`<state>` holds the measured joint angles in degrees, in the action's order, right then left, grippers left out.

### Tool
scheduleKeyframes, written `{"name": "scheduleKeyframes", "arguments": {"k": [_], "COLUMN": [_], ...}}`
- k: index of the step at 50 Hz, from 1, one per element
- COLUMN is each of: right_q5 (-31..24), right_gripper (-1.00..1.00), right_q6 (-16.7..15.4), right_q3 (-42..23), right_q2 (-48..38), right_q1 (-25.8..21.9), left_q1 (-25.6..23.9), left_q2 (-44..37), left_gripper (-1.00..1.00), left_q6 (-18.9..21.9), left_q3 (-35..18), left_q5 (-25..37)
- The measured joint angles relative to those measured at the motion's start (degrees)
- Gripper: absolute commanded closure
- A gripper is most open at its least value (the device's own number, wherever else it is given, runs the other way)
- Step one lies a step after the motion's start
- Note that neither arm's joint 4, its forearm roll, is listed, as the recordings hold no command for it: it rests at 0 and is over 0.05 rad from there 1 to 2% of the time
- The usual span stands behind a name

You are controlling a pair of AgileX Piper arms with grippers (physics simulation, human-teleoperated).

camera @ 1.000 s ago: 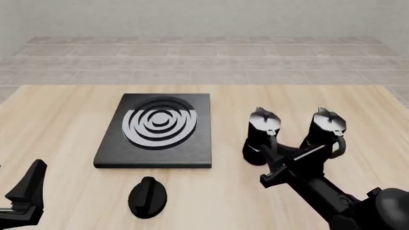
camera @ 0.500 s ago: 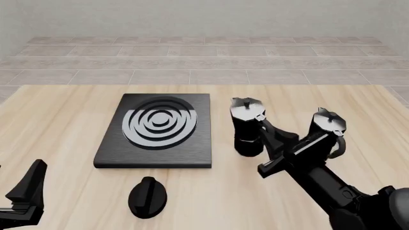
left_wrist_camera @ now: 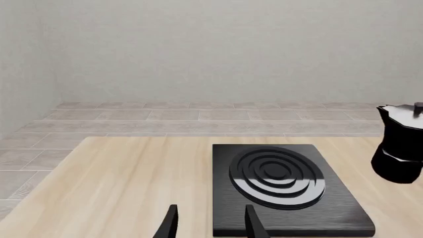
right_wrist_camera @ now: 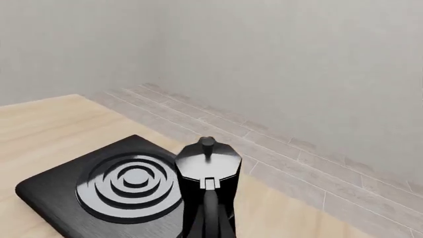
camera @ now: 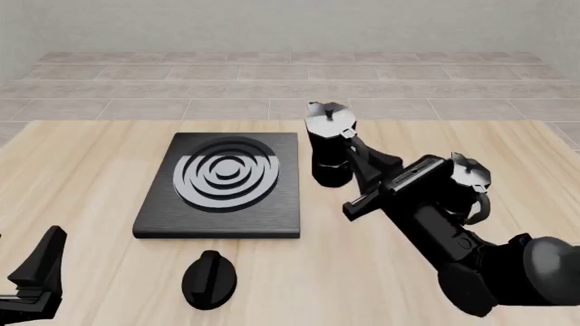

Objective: Put both moka pots on the stove.

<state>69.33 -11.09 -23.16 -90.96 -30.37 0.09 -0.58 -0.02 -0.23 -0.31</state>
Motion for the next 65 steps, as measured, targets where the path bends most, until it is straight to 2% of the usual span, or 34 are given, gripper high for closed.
{"name": "scheduleKeyframes", "arguments": {"k": [19,47,65], "right_q5": [0.0,0.0,0.0], "right_gripper": [1.0,1.0,1.0], "right_q6": [0.6,2.6,4.0], "right_q3": [-8.4,-20.0,-26.6], "right_q2": [-5.1,-14.1,-21.3], "right_q1": [-2.5,-9.2,-10.7], "left_q1": [0.0,0.0,0.0], "left_q2": [0.0,0.3,0.3], "left_gripper": [-1.0,-1.0,-1.0], "left_q6": [0.0,0.0,0.0], "left_q3": [0.0,-0.1,-0.1], "left_q5": [0.0,0.5,0.4]}}
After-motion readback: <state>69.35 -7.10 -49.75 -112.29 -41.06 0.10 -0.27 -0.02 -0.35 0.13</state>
